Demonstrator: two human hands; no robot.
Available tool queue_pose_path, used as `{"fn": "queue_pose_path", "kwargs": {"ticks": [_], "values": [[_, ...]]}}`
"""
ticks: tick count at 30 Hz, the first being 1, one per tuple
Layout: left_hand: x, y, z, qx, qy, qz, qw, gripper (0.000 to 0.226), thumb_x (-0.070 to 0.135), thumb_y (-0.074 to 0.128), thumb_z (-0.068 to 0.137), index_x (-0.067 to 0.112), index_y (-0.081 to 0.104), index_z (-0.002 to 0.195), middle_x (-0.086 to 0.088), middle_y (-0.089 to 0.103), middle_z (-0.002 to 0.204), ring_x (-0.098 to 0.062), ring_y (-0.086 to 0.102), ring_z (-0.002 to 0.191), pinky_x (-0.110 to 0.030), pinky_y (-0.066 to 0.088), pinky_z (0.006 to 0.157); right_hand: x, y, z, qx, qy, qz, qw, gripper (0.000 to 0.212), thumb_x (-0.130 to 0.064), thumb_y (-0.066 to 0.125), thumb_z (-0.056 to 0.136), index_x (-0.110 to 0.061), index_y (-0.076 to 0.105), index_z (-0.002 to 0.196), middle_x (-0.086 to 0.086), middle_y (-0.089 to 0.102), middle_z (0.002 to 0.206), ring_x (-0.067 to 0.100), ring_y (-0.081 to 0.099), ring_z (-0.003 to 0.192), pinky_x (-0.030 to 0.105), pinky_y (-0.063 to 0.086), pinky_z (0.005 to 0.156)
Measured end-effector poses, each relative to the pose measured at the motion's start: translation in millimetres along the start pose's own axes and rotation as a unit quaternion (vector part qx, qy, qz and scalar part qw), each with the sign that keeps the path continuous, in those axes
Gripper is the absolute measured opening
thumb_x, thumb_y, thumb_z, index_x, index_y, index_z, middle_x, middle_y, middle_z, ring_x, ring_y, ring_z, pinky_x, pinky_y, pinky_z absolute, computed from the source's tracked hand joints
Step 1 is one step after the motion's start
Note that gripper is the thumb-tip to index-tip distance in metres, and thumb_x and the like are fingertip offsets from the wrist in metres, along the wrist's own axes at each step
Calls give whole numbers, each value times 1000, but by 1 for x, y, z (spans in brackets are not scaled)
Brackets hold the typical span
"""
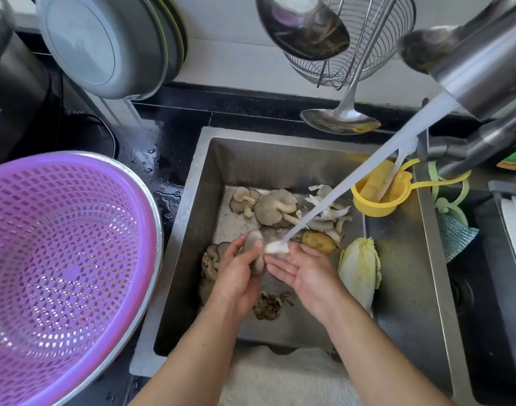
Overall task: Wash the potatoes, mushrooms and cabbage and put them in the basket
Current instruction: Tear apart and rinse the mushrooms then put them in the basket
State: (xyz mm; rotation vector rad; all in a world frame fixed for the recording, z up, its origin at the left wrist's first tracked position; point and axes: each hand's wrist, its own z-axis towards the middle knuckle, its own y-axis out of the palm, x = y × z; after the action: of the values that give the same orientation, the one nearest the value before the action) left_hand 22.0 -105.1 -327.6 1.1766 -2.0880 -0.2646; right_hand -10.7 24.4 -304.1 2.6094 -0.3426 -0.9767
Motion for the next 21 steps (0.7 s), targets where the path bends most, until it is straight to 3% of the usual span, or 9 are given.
{"fn": "queue_pose_path", "kwargs": {"ticks": [3,7,12,18,21], "values": [[0,-3,4,20,-4,-17,1000,40,2,67,97,12,60,136,-18,72,127,-24,73,102,-34,61,83,-1,-3,-2,3,-12,-2,1000,20,-13,49,109,-1,60,120,22,77,105,33,76,99,38,63,85],[0,-4,4,10,-5,-15,1000,37,1,69,96,12,64,131,-11,77,110,-15,75,85,-27,61,70,3,-2,4,36,-46,-113,992,15,-13,69,98,-4,70,109,15,76,90,19,73,76,28,60,72],[-1,-5,8,37,6,-30,999,44,1,71,94,10,61,135,-13,73,114,-14,73,79,-24,62,68,-3,-2,9,36,-15,-117,992,10,-2,69,95,4,67,102,14,71,75,16,67,62,24,57,60],[2,-5,6,31,-32,-107,993,57,-3,69,94,7,47,146,-17,77,99,-30,78,96,-44,65,84,2,-3,8,32,-15,-121,992,12,-4,66,98,5,69,104,12,71,75,15,68,63,23,57,59],[2,0,2,32,-27,-122,992,58,-10,66,92,16,41,138,-21,77,100,-30,78,95,-45,64,86,8,0,7,56,-14,-118,991,7,-3,64,99,2,69,101,10,70,74,15,66,63,25,58,59]]}}
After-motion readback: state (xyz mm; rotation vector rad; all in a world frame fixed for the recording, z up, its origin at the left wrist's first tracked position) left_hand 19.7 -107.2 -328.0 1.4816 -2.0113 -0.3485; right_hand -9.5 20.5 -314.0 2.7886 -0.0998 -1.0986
